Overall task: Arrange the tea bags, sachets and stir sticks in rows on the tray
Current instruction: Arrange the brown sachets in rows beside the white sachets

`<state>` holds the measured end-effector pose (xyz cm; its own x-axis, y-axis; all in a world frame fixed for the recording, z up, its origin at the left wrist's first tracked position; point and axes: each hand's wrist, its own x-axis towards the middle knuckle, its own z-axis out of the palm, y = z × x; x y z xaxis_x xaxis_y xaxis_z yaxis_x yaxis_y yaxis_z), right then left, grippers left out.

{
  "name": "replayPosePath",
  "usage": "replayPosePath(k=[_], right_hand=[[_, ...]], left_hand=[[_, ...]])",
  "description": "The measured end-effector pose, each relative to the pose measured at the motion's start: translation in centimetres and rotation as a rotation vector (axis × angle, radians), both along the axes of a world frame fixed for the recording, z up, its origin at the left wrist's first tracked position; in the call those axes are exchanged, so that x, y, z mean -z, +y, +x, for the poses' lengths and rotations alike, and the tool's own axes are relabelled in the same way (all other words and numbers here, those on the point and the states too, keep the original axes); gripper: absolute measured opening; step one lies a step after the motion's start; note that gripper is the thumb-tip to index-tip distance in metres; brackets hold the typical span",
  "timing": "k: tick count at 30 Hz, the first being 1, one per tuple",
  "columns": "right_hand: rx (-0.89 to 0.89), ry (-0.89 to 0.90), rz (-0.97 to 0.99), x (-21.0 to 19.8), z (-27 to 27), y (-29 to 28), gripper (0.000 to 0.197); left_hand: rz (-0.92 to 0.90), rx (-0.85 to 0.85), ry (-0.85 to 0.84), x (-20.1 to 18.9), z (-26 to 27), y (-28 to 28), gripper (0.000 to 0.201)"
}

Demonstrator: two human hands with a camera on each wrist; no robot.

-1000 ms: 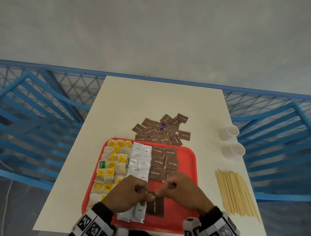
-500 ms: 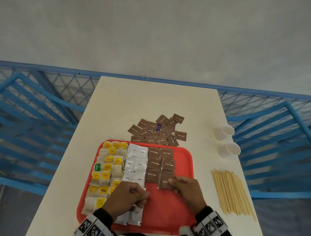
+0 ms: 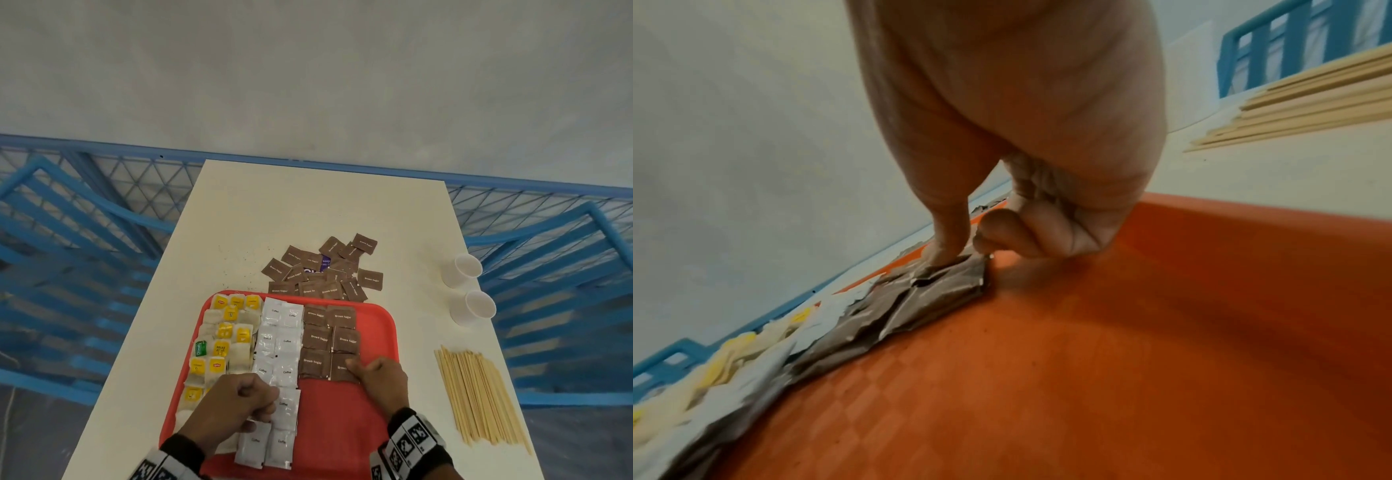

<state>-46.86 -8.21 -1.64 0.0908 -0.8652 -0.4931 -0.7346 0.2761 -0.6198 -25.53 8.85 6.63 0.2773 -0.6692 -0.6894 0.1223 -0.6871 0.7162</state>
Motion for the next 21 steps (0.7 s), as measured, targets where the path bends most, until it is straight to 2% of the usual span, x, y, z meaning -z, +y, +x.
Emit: replayPosePath(k=[4,8,11,14,17,20,21], right_hand=[[-0.034,-0.018,-0.004,-0.4,0.4,0.2,0.04],[-0.035,-0.087,-0.071,-2.4,1.2,-1.6,0.033],[-0.16,-0.132,-0.113,-4.6,2.4,-4.7,0.028],[-0.421,-0.009,-0.154,-5.6,4.1,-8.5,0.026],[-0.596,0.152,-0.182,-5.3,6.4,-12.3,0.022],[-0.708,0.262,-0.193,-4.9,9.2,-14.8,0.008],[-0.72,0.261,-0.196,-4.5,10.0,-15.4,0.012]], left_hand=[[-0.028,0.022,-0.003,-0.4,0.2,-0.8,0.024],[-0.039,0.104,-0.063,-1.4,2.1,-2.2,0.032],[-0.093,0.086,-0.166,-2.8,5.4,-4.1,0.04],[-0.137,0.086,-0.382,-3.8,8.8,-6.9,0.042],[-0.121,0.182,-0.618,-3.4,11.1,-10.5,0.042],[-0.046,0.295,-0.708,-1.3,12.1,-14.1,0.034],[-0.031,0.319,-0.714,-0.5,12.0,-15.2,0.031]])
